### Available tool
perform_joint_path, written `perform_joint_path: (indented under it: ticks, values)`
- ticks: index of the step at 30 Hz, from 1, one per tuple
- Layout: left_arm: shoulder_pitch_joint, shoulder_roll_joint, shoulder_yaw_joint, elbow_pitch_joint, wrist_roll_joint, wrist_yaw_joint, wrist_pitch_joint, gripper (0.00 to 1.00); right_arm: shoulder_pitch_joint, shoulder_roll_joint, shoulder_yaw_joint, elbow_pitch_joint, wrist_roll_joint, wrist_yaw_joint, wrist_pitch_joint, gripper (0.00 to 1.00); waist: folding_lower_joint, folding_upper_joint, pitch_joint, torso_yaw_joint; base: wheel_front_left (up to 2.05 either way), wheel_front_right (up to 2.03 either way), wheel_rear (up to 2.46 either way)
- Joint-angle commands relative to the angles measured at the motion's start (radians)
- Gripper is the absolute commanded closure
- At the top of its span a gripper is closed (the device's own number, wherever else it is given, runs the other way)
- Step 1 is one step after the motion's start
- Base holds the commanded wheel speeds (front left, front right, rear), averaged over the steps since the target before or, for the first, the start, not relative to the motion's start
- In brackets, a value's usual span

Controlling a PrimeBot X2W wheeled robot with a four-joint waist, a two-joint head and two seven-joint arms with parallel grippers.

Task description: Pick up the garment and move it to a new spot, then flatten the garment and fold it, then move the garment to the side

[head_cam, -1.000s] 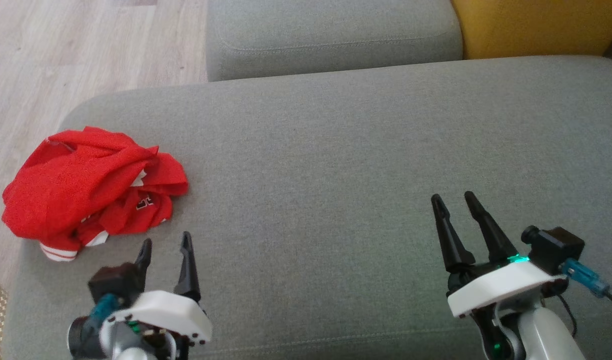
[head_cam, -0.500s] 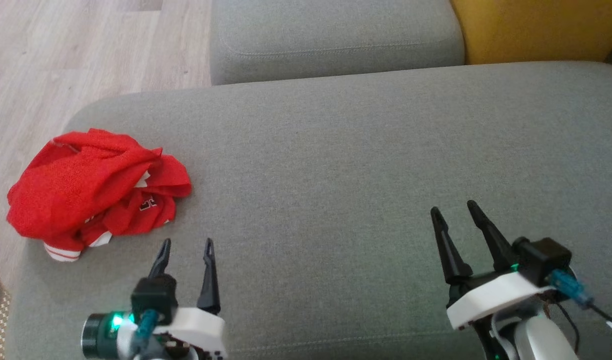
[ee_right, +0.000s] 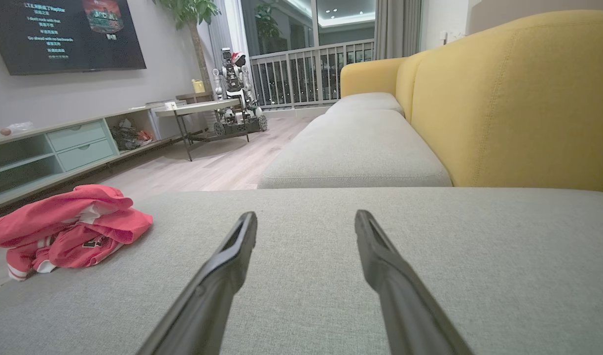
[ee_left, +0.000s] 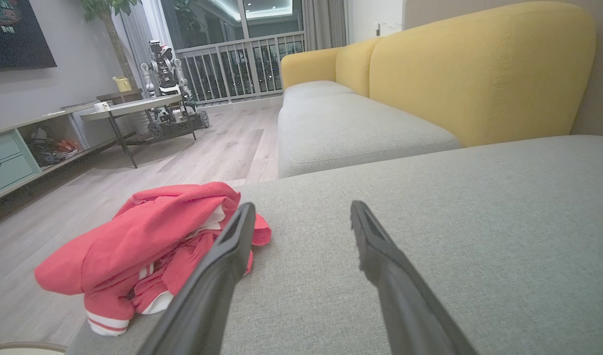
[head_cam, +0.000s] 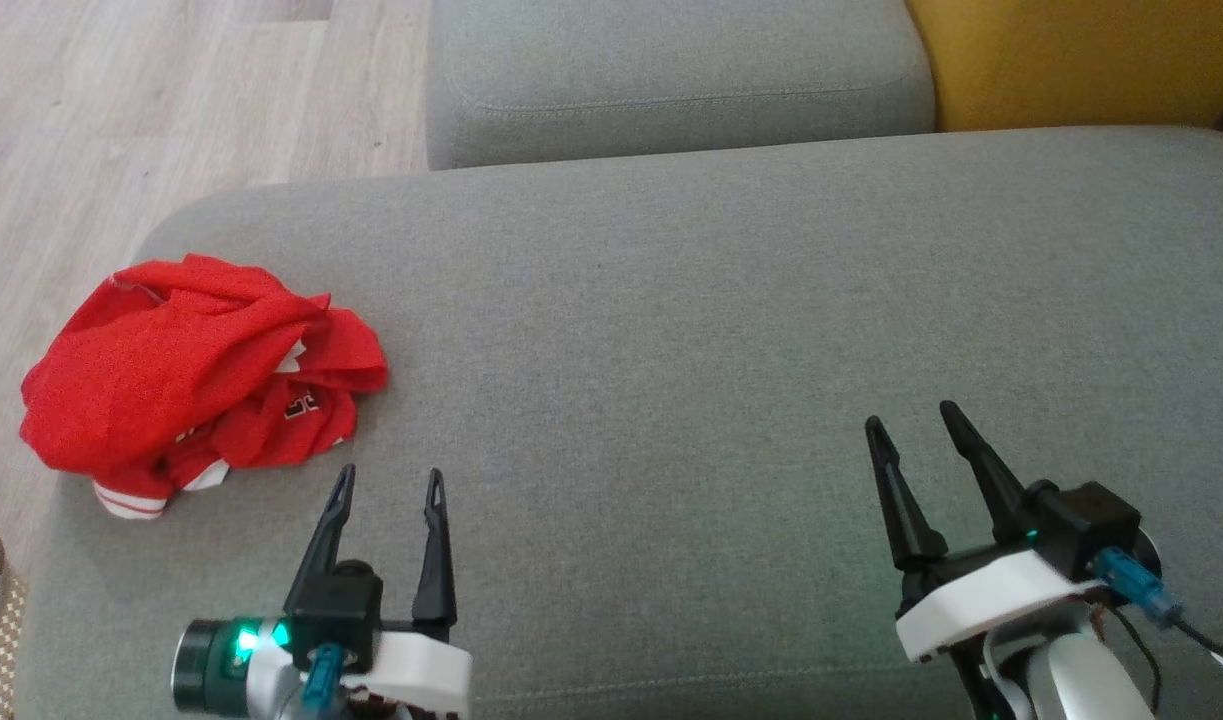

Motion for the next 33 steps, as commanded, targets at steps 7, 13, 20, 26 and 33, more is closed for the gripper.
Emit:
perform_joint_path:
  ticks: [7,13,20,26,33]
  values:
    - [-0.010,-0.020,0.075,-0.037,0.046,-0.041,-0.032,0.00,-0.046,-0.011,-0.002,0.030,0.082,0.000,-0.038,0.00,0.0000,0.0000,-0.003,0.001,0.00,0.00,0.00]
    - [0.020,-0.061,0.140,0.014,0.068,-0.082,-0.042,0.00,-0.053,-0.012,-0.024,0.051,0.068,0.000,-0.048,0.00,0.0000,0.0000,-0.004,0.000,0.00,0.00,0.00]
    - [0.031,-0.099,0.192,0.029,0.106,-0.140,-0.042,0.00,-0.050,-0.012,-0.031,0.041,0.050,0.000,-0.048,0.00,0.0000,0.0000,-0.003,-0.001,0.00,0.00,0.00]
    - [0.039,-0.121,0.220,0.028,0.133,-0.169,-0.042,0.00,-0.051,-0.012,-0.035,0.038,0.049,0.000,-0.048,0.00,0.0000,0.0000,-0.003,-0.001,0.00,0.00,0.00]
    - [0.047,-0.144,0.249,0.030,0.159,-0.198,-0.042,0.00,-0.051,-0.012,-0.040,0.039,0.049,0.000,-0.048,0.00,0.0000,0.0000,-0.001,0.005,0.00,0.00,0.00]
